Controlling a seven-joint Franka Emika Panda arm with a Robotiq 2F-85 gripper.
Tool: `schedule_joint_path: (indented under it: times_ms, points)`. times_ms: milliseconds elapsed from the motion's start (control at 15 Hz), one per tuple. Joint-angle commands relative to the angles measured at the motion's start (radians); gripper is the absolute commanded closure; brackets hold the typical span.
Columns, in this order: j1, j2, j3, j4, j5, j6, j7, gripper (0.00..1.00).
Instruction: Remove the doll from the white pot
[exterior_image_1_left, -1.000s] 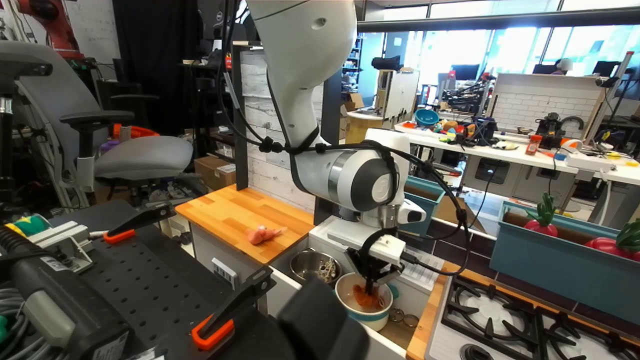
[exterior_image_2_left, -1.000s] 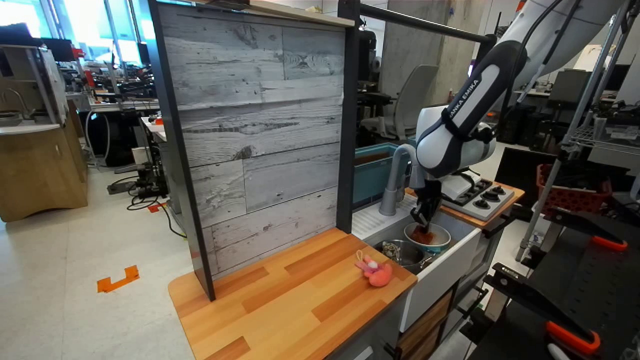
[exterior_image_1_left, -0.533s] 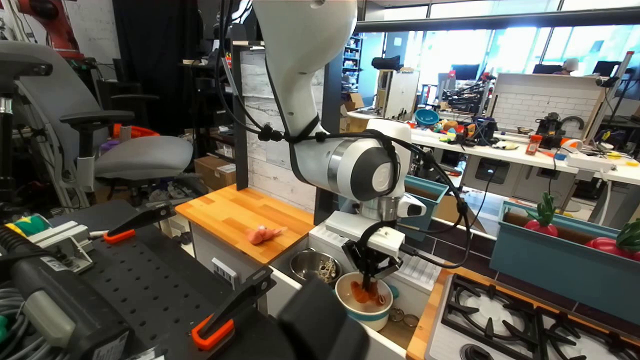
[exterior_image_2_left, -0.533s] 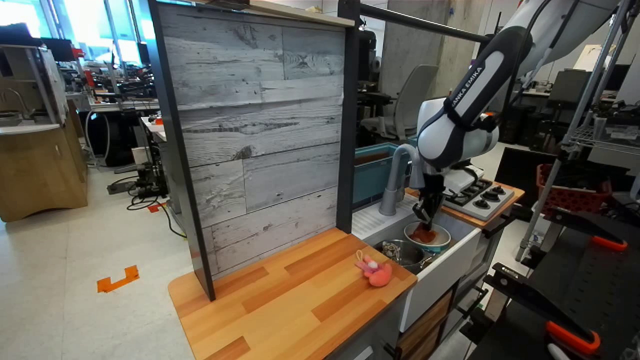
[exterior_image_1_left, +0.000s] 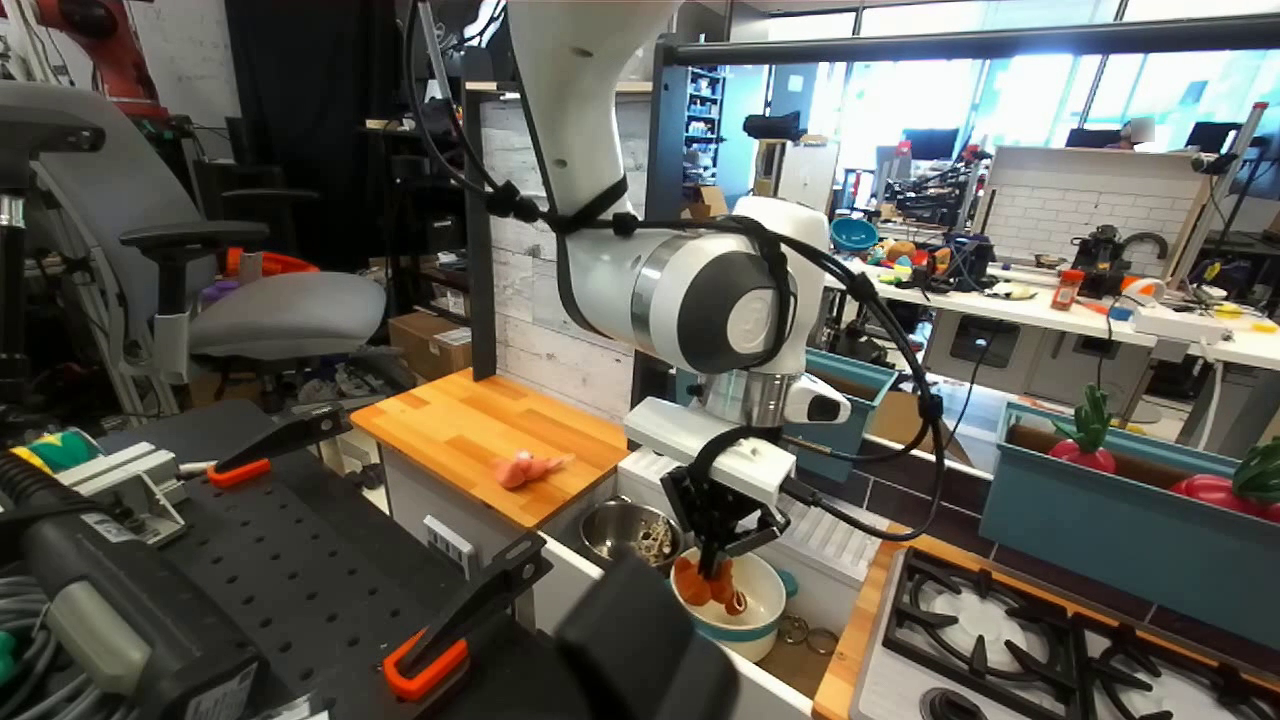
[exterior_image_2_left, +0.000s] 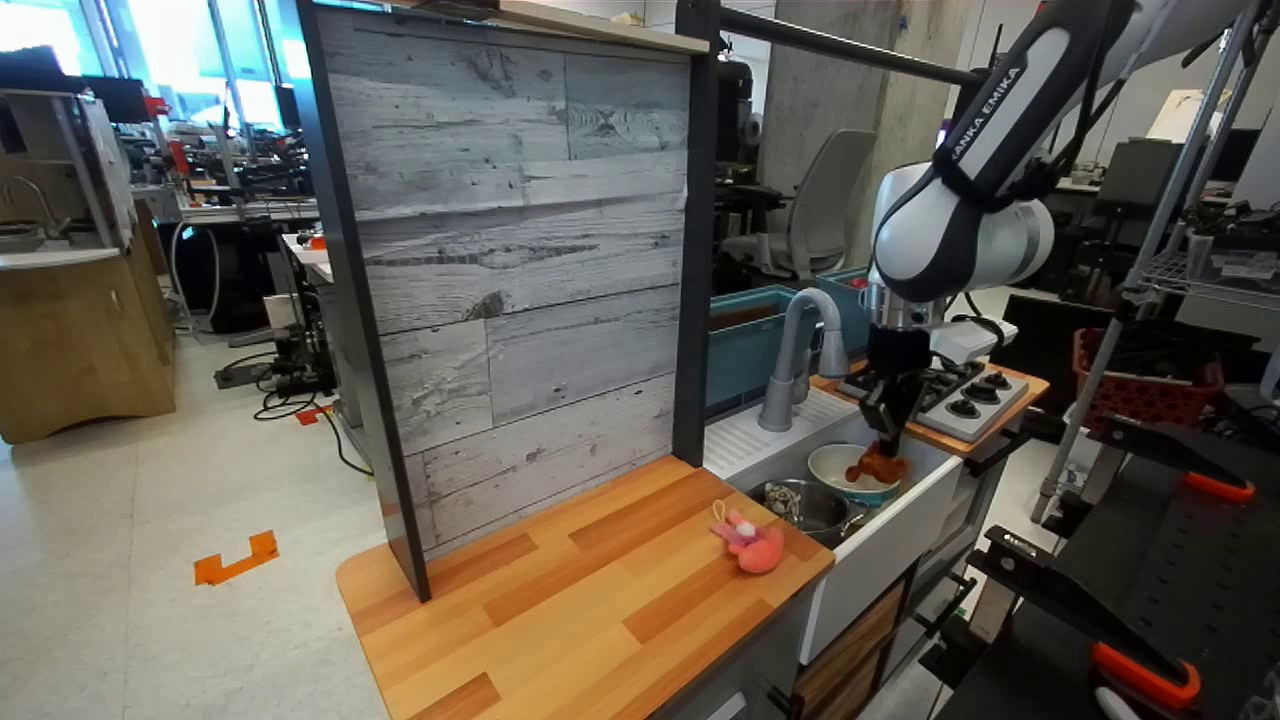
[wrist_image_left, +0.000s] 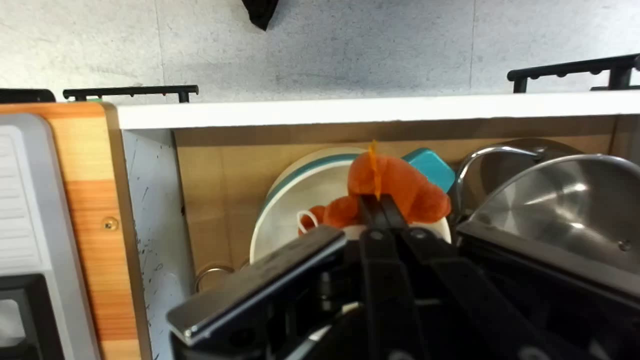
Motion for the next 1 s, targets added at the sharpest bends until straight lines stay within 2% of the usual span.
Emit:
schedule_joint_path:
  times_ms: [0,200,533,933]
  points:
    - [-0.061,-0.128,0.048,-0.161,0.049,0.060,-0.053,1.00]
    - [-0.076,-0.220,0.073,-0.260,0.064,0.114,-0.071,1.00]
    - [-0.033,-0.393,0.119,-0.410,0.071,0.119,-0.057,1.00]
    - [0.101,-0.491,0.167,-0.466,0.069,0.097,-0.024,1.00]
